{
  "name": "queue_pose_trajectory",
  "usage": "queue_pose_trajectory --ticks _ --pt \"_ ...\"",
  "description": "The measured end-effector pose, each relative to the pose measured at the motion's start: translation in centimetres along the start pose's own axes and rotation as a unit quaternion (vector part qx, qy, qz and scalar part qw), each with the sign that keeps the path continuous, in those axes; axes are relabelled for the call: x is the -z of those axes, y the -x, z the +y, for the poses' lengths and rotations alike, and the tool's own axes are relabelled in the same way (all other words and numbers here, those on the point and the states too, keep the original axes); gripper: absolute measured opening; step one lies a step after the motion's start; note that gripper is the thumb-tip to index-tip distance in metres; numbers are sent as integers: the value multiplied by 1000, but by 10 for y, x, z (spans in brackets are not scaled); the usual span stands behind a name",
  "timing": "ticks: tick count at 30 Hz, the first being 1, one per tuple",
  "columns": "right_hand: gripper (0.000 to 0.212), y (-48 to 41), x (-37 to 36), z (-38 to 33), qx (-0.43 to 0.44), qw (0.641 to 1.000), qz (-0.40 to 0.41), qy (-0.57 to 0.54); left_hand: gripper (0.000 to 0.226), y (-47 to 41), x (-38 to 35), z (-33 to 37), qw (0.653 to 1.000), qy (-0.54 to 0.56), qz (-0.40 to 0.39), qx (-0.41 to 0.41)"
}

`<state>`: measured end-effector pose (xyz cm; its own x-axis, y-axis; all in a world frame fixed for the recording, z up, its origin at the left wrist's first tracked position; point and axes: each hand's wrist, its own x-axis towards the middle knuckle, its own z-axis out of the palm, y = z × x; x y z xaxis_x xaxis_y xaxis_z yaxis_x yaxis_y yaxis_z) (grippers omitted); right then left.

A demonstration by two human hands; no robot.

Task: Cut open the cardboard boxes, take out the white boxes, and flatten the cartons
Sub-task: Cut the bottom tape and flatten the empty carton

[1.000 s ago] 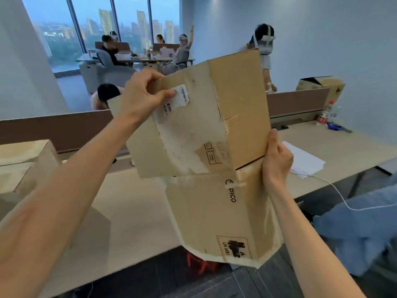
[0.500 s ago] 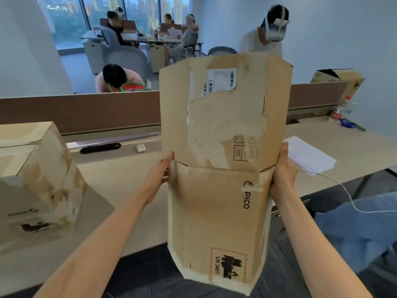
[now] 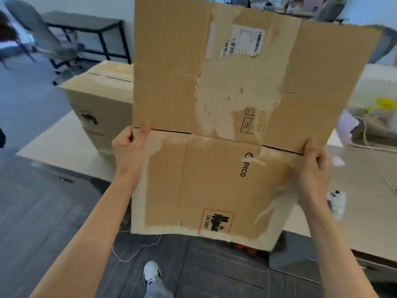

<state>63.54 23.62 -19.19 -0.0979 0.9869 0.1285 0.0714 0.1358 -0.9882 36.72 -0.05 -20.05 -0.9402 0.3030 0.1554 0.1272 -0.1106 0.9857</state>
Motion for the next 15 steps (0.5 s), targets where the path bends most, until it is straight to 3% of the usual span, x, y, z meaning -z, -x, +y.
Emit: queue_pose_trajectory --ticks 2,5,15 --pt "22 9 -33 -6 54 997 -53 33 68 -4 33 9 998 -9 55 -5" --pt "20 30 -89 -22 91 987 -124 52 51 -11 81 16 990 -42 137 -1" --pt "29 127 -261 -64 150 938 -308 57 49 -32 248 2 945 -64 319 21"
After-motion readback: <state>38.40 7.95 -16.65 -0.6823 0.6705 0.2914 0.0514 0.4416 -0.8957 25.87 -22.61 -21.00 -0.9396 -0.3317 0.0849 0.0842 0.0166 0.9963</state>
